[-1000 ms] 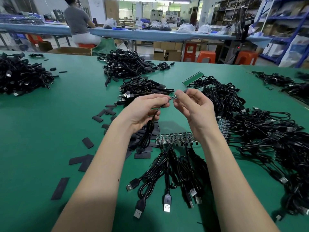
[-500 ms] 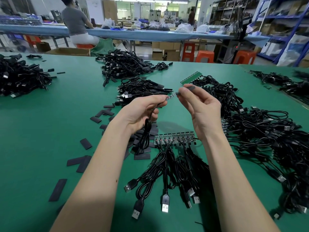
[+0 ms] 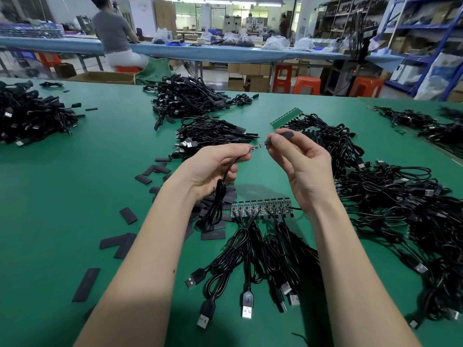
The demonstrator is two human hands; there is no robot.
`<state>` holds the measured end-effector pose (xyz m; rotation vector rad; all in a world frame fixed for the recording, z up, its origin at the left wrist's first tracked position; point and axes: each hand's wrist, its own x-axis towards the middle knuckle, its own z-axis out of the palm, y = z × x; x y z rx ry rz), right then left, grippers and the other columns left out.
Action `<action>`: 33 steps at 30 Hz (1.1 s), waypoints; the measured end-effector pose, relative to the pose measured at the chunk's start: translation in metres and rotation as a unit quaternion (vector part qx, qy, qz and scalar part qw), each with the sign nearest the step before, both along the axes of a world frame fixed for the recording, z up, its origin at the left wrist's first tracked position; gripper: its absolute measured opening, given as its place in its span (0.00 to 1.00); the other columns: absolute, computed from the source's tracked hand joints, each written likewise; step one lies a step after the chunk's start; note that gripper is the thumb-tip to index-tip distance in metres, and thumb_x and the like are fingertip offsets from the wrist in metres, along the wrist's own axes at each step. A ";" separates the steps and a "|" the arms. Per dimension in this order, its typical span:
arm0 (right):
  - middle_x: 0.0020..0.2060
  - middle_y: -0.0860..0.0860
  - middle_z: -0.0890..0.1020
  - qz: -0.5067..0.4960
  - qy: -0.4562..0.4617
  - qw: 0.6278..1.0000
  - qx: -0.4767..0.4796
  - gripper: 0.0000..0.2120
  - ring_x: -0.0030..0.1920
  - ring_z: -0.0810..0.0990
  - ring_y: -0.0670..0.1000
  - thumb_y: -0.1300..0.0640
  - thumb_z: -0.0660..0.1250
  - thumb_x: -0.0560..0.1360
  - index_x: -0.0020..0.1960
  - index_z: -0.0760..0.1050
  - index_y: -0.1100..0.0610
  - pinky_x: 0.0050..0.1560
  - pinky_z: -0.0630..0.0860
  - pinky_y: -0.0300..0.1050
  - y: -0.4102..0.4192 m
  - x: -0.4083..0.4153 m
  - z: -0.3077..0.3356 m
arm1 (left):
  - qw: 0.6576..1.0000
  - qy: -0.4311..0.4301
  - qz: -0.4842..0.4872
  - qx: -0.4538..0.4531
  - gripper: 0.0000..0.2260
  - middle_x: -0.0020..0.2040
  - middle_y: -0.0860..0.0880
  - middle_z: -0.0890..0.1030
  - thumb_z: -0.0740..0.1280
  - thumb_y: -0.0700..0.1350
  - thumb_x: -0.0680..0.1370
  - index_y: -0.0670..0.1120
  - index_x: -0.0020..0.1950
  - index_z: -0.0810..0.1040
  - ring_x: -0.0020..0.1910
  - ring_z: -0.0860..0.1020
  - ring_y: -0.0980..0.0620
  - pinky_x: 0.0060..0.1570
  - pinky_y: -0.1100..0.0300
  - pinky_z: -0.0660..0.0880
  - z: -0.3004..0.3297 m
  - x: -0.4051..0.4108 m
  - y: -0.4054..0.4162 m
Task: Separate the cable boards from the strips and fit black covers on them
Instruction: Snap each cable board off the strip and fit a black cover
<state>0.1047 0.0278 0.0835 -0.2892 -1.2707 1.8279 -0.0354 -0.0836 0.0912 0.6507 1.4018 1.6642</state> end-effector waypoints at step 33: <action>0.41 0.53 0.86 0.088 0.004 0.996 -0.010 0.06 0.42 0.84 0.47 0.62 0.75 0.67 0.44 0.83 0.58 0.46 0.80 0.35 -0.001 0.003 -0.003 | 0.997 -0.005 -0.074 0.037 0.13 0.37 0.51 0.82 0.72 0.43 0.68 0.44 0.53 0.82 0.28 0.69 0.60 0.27 0.71 0.67 0.003 -0.004 -0.007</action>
